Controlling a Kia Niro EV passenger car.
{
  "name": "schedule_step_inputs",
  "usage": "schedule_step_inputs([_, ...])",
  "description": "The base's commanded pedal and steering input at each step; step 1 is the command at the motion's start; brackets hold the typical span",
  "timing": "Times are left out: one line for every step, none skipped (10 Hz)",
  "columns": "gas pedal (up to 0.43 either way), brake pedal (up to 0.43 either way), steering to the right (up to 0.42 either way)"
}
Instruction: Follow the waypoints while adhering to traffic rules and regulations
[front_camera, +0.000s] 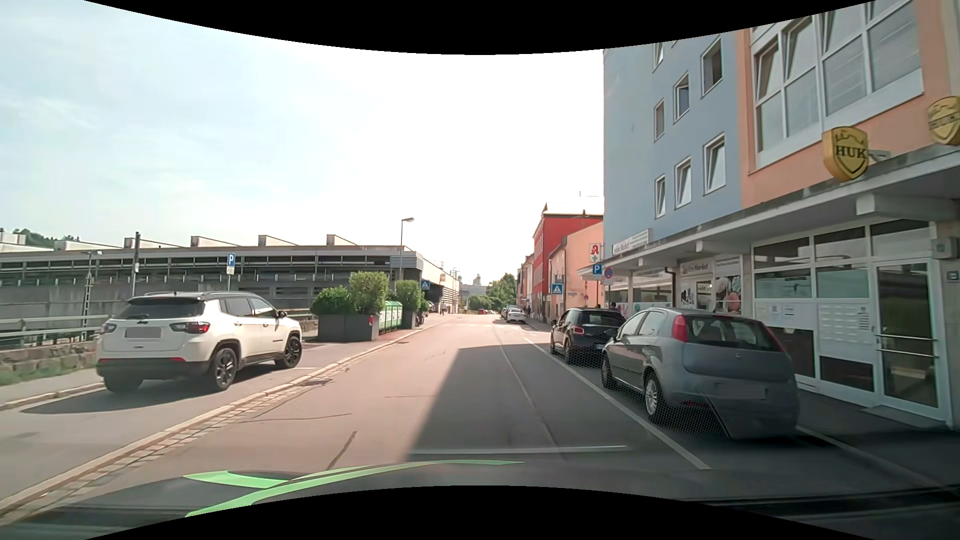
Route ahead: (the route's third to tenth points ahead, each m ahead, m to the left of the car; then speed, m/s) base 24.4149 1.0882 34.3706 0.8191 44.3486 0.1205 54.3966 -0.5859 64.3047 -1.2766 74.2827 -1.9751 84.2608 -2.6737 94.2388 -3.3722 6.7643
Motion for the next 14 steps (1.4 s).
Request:
schedule_step_inputs([0.0, 0.0, 0.014])
schedule_step_inputs([0.0, 0.0, 0.014])
schedule_step_inputs([0.0, 0.0, 0.015])
schedule_step_inputs([0.0, 0.0, 0.015])
schedule_step_inputs([0.0, 0.0, 0.016])
schedule_step_inputs([0.0, 0.0, 0.015])
schedule_step_inputs([0.0, 0.0, 0.013])
schedule_step_inputs([0.0, 0.0, 0.012])
schedule_step_inputs([0.0, 0.0, 0.012])
schedule_step_inputs([0.0, 0.037, 0.012])
schedule_step_inputs([0.0, 0.073, 0.012])
schedule_step_inputs([0.0, 0.091, 0.012])
schedule_step_inputs([0.0, 0.104, 0.012])
schedule_step_inputs([0.0, 0.116, 0.012])
